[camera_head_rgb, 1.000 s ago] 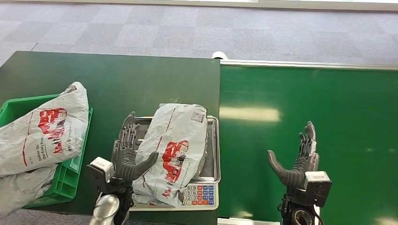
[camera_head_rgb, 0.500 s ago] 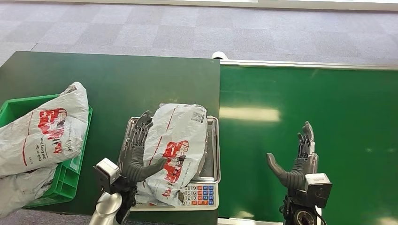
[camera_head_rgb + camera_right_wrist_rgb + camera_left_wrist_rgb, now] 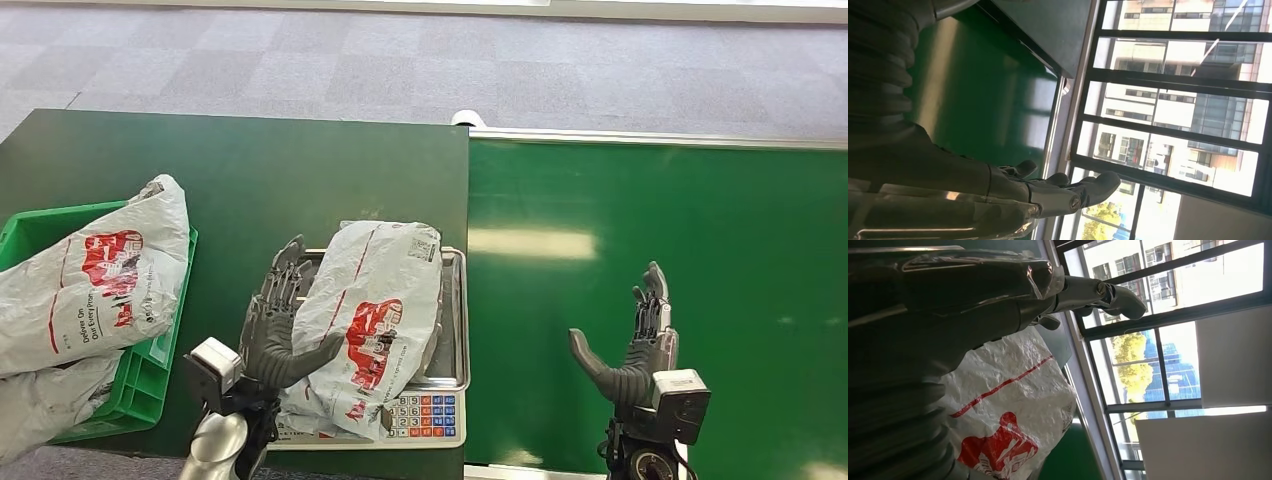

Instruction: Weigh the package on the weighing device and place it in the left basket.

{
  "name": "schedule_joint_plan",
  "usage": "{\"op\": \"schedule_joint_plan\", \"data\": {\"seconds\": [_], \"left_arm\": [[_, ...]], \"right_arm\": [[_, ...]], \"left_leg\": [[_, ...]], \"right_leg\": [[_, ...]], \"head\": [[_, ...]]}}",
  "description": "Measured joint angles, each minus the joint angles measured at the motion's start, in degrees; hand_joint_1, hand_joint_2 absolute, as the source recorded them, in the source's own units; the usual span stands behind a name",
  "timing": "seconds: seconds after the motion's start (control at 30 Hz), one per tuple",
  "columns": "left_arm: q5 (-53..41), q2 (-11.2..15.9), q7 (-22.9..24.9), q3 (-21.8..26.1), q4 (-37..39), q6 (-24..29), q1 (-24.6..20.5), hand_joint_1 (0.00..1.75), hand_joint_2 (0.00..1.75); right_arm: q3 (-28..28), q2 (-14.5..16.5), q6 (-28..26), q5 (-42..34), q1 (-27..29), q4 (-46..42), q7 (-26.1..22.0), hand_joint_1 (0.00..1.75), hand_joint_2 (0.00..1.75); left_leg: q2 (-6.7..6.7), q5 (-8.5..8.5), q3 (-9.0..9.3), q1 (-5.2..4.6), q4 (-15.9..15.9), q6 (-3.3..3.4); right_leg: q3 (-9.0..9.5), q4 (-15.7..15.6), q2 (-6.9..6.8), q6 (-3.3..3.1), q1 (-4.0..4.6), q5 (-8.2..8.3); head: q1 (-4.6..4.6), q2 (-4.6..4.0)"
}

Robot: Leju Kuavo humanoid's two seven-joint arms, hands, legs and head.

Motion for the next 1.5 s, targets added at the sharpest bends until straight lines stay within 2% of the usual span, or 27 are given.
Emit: {"op": "schedule_joint_plan", "data": {"seconds": [0.4, 0.8, 1.5], "left_arm": [[1.4, 0.6, -1.1, 0.9, -1.9, -0.6, 2.3, 0.00, 1.75], [0.2, 1.1, -0.2, 0.9, -2.4, -1.9, 1.5, 0.00, 1.75], [0.4, 2.2, -0.8, 1.1, -2.4, -1.3, 1.5, 0.00, 1.75]], "right_arm": [[1.1, -0.1, 0.5, 0.8, 1.9, -1.8, -0.8, 0.00, 1.75], [0.7, -1.0, 0.6, 1.0, 2.2, -5.7, -0.6, 0.00, 1.75], [0.7, -1.6, 0.4, 1.3, 0.8, -5.8, -1.0, 0.00, 1.75]], "left_leg": [[0.00, 0.00, 0.00, 0.00, 0.0, 0.00], [0.01, -0.01, 0.03, 0.00, 0.0, 0.00], [0.00, 0.00, 0.02, 0.00, 0.0, 0.00]], "right_leg": [[-0.01, 0.0, 0.00, 0.00, 0.00, -0.01], [0.01, 0.0, 0.00, 0.00, 0.00, 0.00], [0.02, 0.0, 0.00, 0.00, 0.00, 0.00]], "head": [[-0.01, 0.00], [-0.01, 0.00], [0.00, 0.00]]}}
